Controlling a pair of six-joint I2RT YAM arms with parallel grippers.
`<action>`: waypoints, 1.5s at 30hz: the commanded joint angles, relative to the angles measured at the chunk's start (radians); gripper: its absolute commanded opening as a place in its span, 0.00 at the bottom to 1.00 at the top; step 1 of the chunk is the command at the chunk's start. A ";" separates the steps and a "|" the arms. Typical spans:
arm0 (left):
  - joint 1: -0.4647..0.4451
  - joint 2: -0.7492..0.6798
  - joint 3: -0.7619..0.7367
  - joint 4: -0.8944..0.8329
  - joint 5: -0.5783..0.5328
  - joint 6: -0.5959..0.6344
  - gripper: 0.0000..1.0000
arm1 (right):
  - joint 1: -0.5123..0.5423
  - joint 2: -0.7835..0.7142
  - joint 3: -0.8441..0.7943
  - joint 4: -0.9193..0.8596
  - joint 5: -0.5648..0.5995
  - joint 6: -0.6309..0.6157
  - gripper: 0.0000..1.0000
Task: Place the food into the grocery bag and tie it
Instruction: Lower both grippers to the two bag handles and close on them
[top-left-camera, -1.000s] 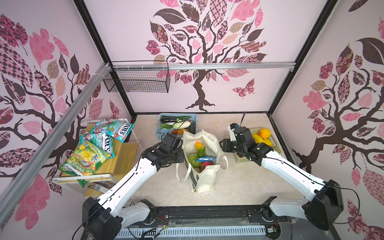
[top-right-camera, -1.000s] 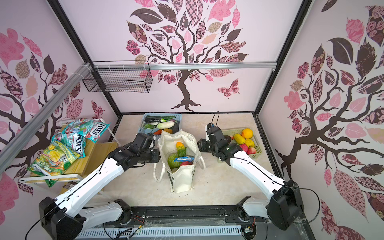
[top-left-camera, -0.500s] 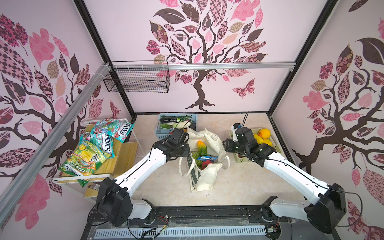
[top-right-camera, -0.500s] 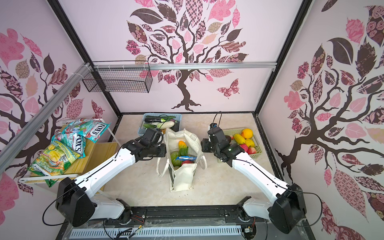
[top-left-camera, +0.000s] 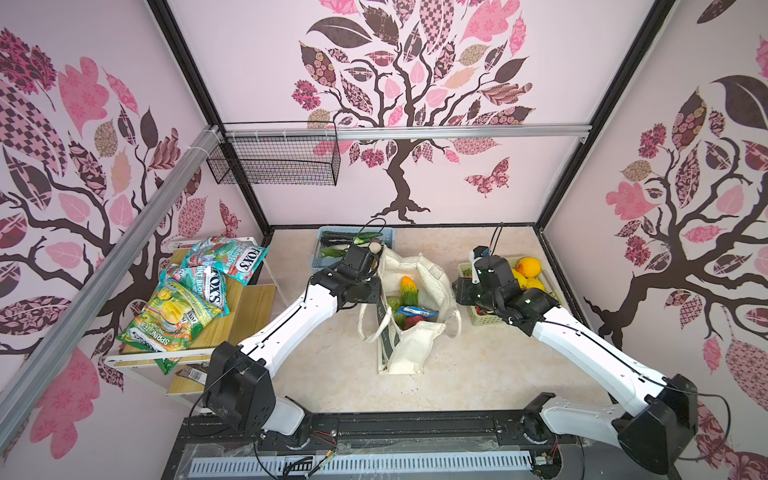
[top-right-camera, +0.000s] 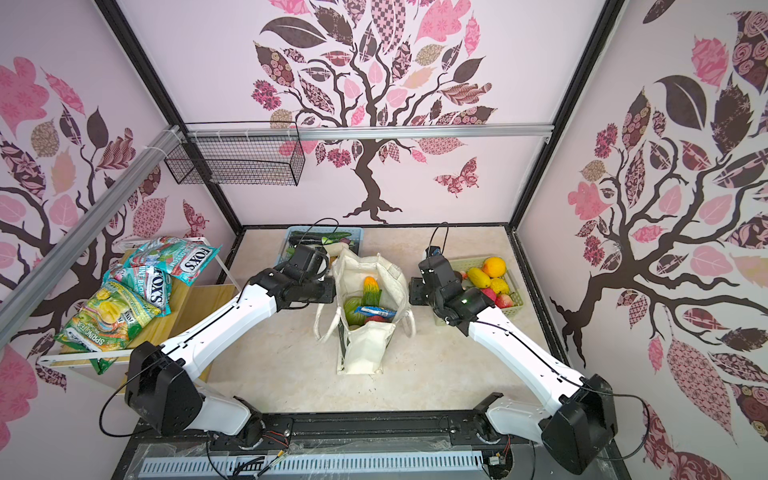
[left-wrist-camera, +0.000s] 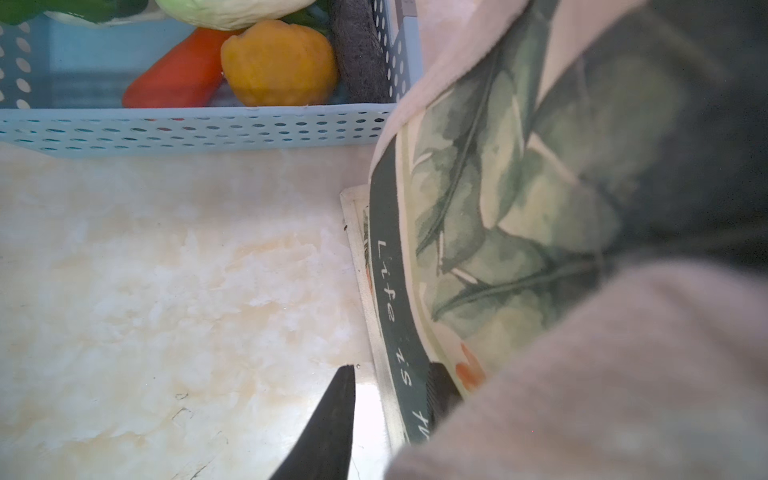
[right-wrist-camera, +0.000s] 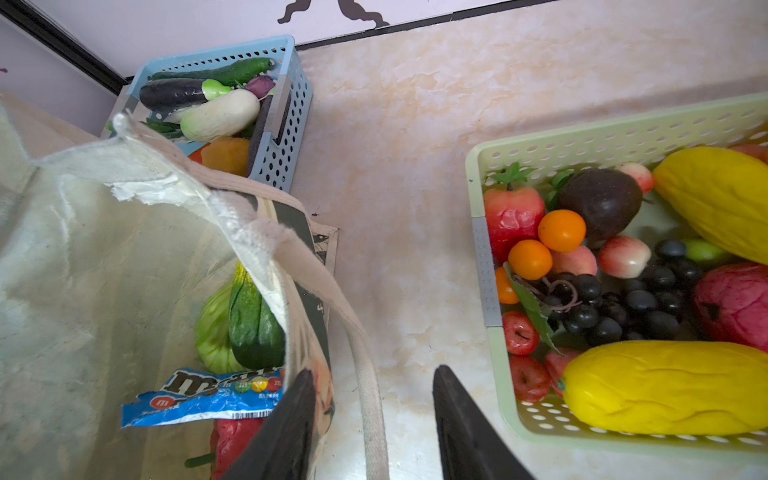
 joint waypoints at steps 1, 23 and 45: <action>0.055 -0.078 -0.034 -0.018 0.006 0.003 0.37 | -0.018 -0.030 0.040 -0.038 0.044 -0.024 0.51; 0.095 -0.292 -0.159 -0.169 -0.022 -0.033 0.59 | -0.158 0.062 -0.281 0.353 -0.491 0.058 0.54; 0.099 -0.430 -0.419 -0.057 0.129 -0.174 0.60 | -0.156 0.204 -0.351 0.461 -0.649 0.080 0.50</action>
